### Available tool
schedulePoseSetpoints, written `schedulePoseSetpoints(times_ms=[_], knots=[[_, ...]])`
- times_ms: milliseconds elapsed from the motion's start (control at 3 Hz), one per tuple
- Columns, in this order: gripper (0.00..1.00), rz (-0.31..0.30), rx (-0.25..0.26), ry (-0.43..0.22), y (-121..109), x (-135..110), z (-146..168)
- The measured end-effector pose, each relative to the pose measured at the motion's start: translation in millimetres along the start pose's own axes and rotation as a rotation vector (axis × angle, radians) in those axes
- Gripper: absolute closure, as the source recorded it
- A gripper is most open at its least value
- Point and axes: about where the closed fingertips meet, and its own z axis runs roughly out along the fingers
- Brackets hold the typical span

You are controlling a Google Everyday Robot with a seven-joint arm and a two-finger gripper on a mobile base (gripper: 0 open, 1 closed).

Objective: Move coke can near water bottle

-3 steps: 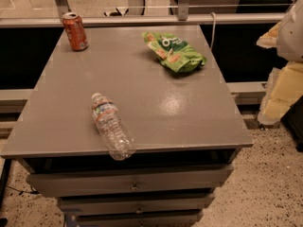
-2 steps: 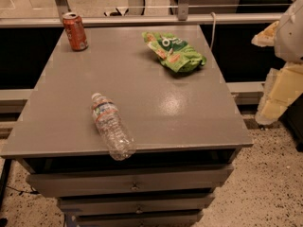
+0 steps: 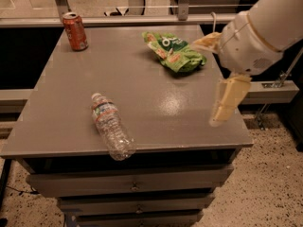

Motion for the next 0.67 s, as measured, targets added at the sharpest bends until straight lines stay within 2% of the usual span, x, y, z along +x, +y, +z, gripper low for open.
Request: schedulePoseSetpoints(times_ms=[333,667], knots=[[0.0,-0.22,-0.053,-0.183,-14.6,-48.8,34.6],[0.0,-0.423,-0.094,-0.346,-20.2,-90.1,53.9]])
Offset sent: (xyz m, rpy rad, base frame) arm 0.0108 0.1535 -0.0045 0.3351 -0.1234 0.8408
